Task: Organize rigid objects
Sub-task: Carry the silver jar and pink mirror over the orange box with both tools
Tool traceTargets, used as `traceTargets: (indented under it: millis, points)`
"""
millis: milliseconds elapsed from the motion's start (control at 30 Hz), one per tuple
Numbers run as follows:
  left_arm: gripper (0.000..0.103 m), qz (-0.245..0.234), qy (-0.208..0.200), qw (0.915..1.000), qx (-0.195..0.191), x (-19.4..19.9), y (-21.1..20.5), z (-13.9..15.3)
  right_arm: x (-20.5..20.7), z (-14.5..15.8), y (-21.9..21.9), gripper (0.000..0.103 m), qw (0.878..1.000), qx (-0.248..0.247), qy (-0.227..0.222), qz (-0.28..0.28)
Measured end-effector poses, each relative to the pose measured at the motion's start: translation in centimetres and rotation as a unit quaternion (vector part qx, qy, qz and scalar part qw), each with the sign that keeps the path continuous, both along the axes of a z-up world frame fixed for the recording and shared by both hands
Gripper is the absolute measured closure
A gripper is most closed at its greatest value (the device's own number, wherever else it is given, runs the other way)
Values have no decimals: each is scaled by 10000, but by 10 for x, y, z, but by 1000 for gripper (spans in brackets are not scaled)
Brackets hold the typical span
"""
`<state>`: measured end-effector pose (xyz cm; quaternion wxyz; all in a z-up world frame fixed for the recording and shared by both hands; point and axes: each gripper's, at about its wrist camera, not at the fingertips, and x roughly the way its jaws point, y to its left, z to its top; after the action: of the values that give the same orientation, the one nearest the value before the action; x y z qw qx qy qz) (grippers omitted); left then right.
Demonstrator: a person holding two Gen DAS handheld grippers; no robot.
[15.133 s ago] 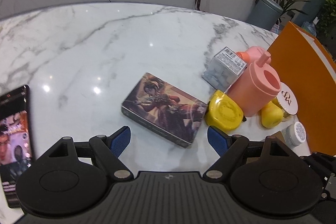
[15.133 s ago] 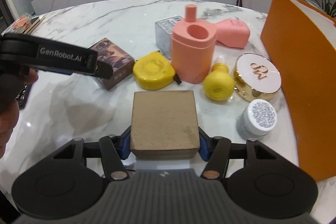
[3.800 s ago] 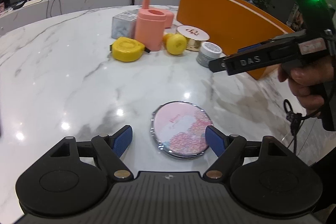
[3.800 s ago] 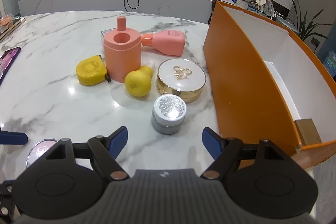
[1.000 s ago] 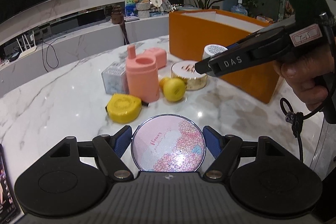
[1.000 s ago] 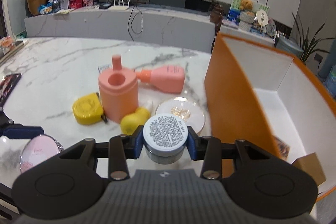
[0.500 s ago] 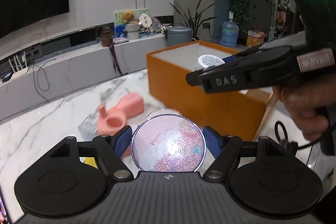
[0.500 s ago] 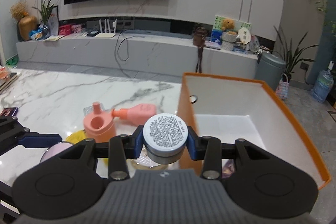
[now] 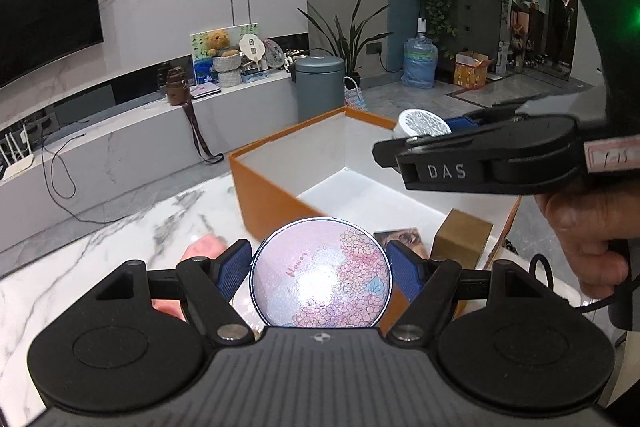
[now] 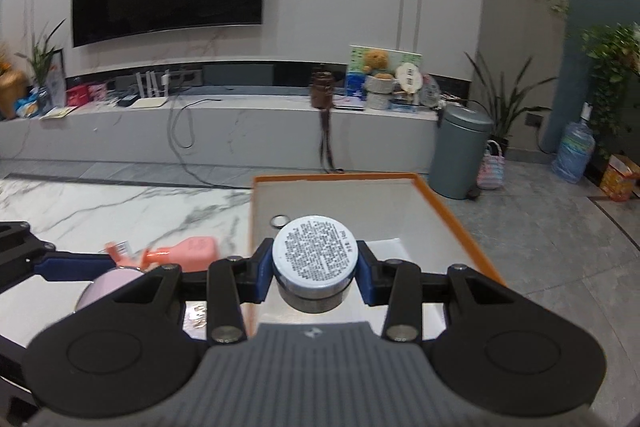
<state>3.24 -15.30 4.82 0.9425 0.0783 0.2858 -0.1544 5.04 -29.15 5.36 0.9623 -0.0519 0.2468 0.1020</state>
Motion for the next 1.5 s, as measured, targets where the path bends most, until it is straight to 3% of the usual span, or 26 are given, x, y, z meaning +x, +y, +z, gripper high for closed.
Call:
traceTargets:
  millis: [400, 833, 1133, 1300, 1500]
  points:
    - [18, -200, -96, 9997, 120, 25, -45, 27, 24, -1, -47, 62, 9977, 227, 322, -550]
    - [18, 57, 239, 9997, 39, 62, -55, 33, 46, -5, -88, 62, 9922, 497, 739, -871]
    - [18, 99, 721, 9972, -171, 99, -56, 28, 55, -25, -90, 62, 9900, 233, 1214, -675]
    - [18, 135, 884, 9960, -58, 121, -64, 22, 63, -32, -83, 62, 9895, 28, 1352, -502]
    - [18, 438, 1361, 9897, -49, 157, -67, 1, 75, -43, -80, 62, 9863, -52, 1586, -460]
